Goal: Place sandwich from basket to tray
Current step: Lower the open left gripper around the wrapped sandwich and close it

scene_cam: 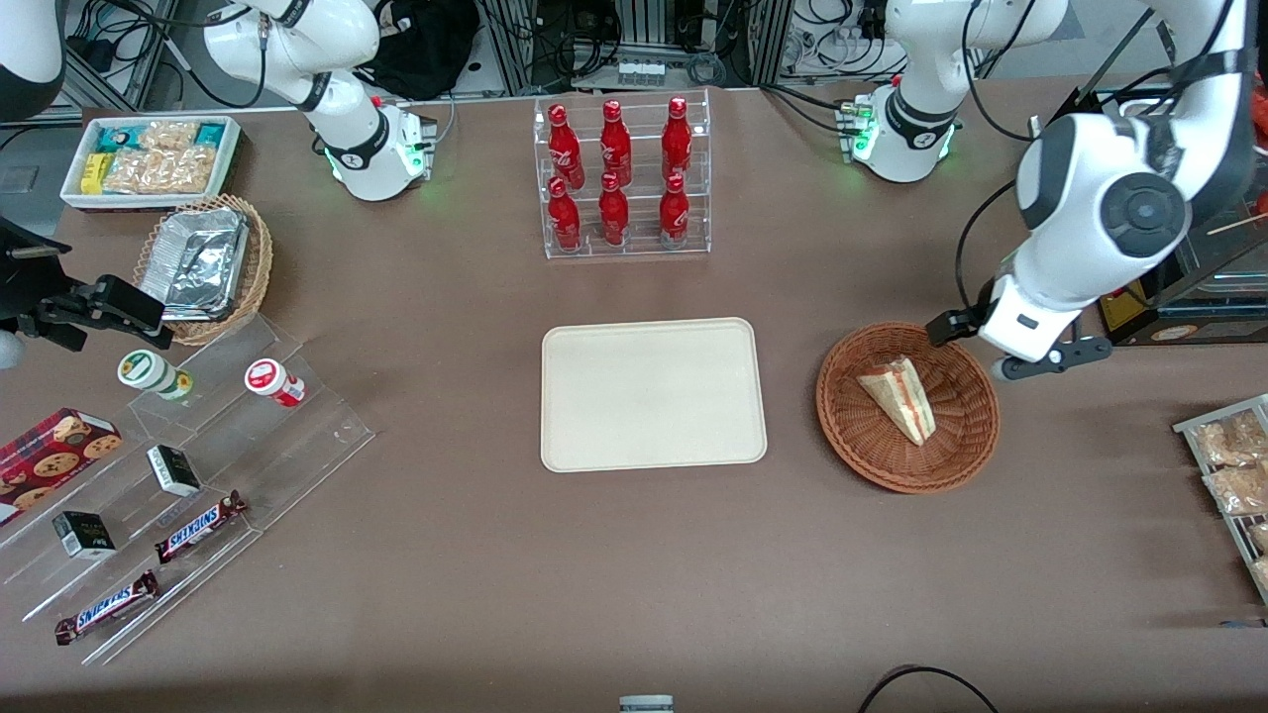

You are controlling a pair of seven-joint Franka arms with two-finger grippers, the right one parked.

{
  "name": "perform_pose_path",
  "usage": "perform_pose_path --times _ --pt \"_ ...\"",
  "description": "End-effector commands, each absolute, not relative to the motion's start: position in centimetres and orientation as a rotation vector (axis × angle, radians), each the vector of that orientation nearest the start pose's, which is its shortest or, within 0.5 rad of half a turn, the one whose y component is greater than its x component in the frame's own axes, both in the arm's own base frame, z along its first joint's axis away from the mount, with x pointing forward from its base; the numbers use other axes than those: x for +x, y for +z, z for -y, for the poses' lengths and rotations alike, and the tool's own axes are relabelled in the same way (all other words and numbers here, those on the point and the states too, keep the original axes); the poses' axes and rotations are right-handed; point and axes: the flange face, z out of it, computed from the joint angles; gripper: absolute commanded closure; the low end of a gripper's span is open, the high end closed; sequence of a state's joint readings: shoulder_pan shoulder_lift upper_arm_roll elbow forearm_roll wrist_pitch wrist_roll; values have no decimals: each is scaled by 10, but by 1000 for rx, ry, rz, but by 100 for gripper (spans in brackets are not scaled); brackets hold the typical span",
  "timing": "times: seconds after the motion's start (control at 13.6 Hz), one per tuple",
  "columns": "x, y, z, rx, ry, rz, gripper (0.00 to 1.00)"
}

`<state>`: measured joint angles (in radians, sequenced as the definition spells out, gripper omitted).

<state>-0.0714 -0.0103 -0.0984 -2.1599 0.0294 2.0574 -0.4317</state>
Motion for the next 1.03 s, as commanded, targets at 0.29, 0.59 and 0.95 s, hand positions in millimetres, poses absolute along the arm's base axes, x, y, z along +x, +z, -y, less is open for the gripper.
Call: perform_pose_path --times 0.29,0.59,0.95 --pt "507 360 118 -3053 -62 708 0" --pt "506 335 118 -3018 -96 920 0" --pt "511 290 124 -2957 -60 1127 0"
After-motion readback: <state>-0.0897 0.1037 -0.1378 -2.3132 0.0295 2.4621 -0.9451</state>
